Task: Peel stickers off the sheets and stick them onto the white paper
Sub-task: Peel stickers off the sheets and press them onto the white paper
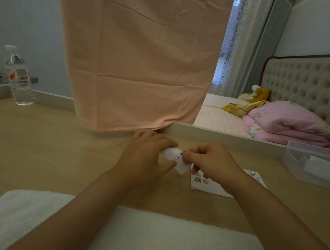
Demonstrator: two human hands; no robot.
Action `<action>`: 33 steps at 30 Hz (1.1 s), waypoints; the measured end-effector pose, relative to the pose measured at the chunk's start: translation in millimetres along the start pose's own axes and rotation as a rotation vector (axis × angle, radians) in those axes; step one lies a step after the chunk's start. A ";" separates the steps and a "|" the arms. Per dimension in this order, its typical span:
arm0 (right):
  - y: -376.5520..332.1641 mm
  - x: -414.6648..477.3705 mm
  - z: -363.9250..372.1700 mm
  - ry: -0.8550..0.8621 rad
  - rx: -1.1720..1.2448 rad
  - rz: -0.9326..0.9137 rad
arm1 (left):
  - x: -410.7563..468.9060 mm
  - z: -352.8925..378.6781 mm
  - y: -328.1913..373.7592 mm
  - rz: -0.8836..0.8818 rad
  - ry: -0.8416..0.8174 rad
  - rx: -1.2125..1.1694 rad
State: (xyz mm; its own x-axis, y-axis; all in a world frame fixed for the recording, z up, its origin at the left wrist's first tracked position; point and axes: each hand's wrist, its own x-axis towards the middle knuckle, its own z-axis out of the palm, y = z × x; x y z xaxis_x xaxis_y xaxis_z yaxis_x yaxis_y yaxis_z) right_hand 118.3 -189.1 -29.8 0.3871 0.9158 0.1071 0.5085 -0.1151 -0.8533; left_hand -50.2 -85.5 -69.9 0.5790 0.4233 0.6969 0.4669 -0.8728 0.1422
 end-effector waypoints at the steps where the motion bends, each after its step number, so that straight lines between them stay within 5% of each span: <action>1: 0.4 0.2 0.2 0.017 -0.014 -0.009 | -0.4 0.3 0.5 -0.018 0.005 -0.030; 12: -1.6 0.3 3.8 0.159 -0.282 -0.184 | -1.6 0.3 7.8 -0.183 -0.063 -0.212; 20: -0.8 0.3 3.4 0.045 -0.194 -0.106 | -1.2 -0.3 9.7 -0.019 -0.019 -0.027; 33: -5.1 -2.0 4.1 0.001 -0.038 0.022 | -0.7 6.2 15.4 -0.071 0.095 0.044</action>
State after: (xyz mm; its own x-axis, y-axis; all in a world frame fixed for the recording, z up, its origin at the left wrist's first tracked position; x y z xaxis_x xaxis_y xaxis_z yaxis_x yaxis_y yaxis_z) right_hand 111.8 -188.7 -27.8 0.3995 0.9123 0.0895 0.5291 -0.1497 -0.8352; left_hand -39.2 -97.7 -72.6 0.4781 0.4572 0.7499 0.5347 -0.8289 0.1645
